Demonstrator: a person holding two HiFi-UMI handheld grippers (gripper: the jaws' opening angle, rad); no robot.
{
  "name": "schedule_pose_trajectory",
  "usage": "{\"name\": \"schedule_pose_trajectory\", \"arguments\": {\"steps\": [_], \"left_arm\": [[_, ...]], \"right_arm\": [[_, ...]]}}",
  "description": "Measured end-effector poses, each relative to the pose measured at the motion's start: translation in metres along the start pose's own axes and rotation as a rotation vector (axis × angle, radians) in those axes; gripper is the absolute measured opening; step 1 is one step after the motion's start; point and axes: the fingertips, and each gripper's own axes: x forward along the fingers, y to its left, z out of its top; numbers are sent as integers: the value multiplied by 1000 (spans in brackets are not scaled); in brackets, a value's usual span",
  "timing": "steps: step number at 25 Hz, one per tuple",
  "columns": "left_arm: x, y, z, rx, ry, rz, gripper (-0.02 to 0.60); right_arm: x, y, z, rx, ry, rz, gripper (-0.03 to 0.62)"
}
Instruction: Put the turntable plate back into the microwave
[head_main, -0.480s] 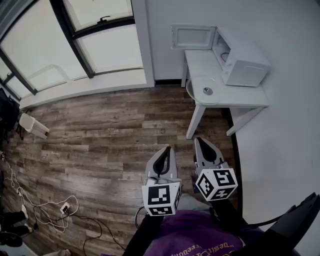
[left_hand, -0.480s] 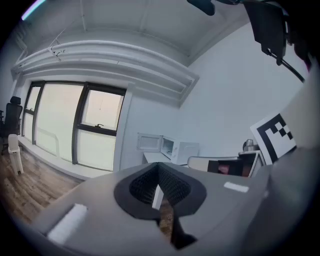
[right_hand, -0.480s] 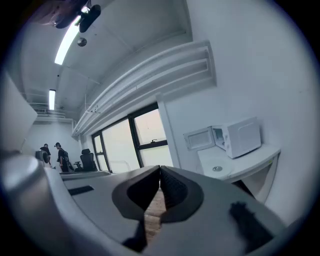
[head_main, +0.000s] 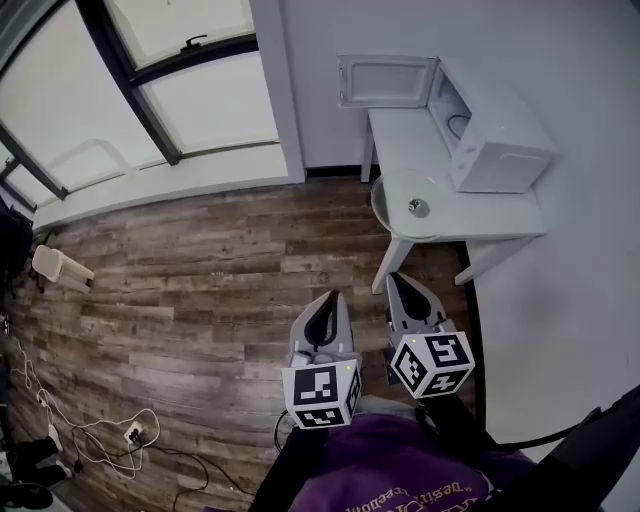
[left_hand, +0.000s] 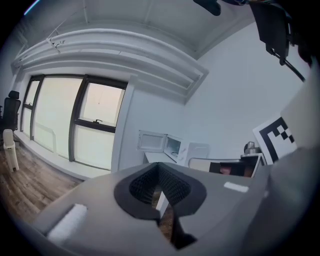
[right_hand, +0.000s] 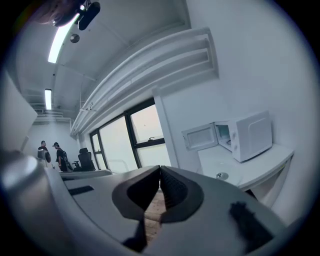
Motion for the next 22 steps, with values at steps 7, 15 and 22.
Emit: {"name": "schedule_pose_trajectory", "arguments": {"steps": [7, 15, 22], "left_arm": [[81, 27, 15, 0, 19, -84, 5], [200, 74, 39, 40, 108, -232, 5], [293, 97, 54, 75, 199, -381, 5]], "right_arm": [[65, -40, 8, 10, -8, -91, 8], [164, -87, 27, 69, -1, -260, 8], [242, -115, 45, 122, 14, -349, 8]]}}
